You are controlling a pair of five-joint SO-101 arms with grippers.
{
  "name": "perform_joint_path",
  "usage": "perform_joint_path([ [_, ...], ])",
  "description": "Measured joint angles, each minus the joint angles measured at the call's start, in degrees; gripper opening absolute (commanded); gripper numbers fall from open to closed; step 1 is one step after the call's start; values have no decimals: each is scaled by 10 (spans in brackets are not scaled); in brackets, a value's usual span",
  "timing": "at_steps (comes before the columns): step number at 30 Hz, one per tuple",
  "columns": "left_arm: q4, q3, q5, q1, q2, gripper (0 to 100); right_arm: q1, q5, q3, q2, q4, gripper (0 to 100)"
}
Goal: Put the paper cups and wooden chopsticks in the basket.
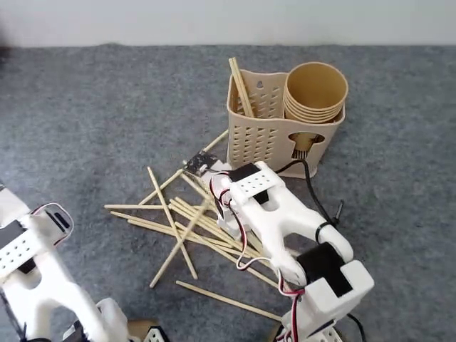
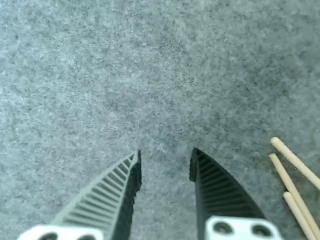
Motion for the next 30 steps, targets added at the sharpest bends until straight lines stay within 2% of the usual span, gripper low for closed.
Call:
perform_joint_path([
  [18,0,0,0,0,0,159,-3,4,0,-215,82,8],
  [22,0,0,0,0,0,159,-3,34,0,-237,108,8],
  [25,0,0,0,0,0,159,-3,55,28,-239,98,8],
  [30,0,0,0,0,0,159,-3,65,123,-239,4,11],
])
